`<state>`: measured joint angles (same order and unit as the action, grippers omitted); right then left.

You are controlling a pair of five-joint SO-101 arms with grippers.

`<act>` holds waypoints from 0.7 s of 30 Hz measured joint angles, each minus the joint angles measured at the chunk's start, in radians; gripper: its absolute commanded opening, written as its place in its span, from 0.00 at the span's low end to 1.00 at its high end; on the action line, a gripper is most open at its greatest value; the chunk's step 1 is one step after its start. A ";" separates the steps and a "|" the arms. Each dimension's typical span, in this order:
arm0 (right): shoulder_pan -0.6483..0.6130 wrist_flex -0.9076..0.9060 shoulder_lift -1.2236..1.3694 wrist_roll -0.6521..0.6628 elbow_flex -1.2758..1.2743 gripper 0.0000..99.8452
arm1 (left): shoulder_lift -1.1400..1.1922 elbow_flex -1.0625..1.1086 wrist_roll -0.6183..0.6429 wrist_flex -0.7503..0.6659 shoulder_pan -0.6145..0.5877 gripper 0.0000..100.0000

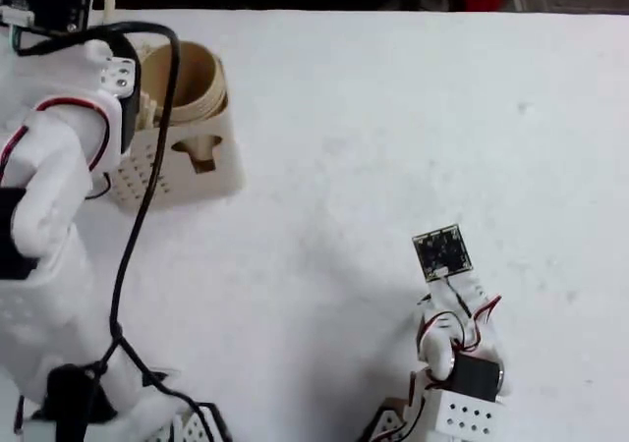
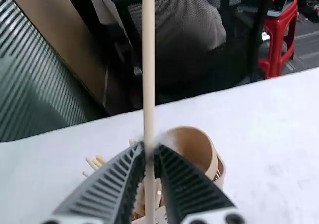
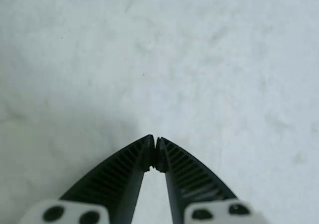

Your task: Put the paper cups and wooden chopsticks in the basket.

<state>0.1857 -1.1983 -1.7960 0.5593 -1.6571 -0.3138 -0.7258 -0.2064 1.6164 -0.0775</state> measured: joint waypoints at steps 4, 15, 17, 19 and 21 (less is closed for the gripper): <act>0.000 0.000 0.000 0.000 0.000 0.02 | -0.129 0.193 0.000 -0.149 -0.009 0.02; 0.000 0.000 0.000 0.000 0.000 0.02 | -0.382 1.086 0.011 -1.059 -0.089 0.02; 0.000 0.000 0.000 0.000 0.000 0.02 | -0.382 1.142 0.011 -1.122 -0.089 0.02; 0.000 0.000 0.000 0.000 0.000 0.02 | -0.384 1.172 0.011 -1.143 -0.089 0.02; 0.000 0.000 0.000 0.000 0.000 0.02 | -0.382 1.194 0.011 -1.152 -0.089 0.03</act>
<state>0.1857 -1.1983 -1.7960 0.5593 -1.6571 -0.6958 0.4680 -0.1956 0.4641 -0.1665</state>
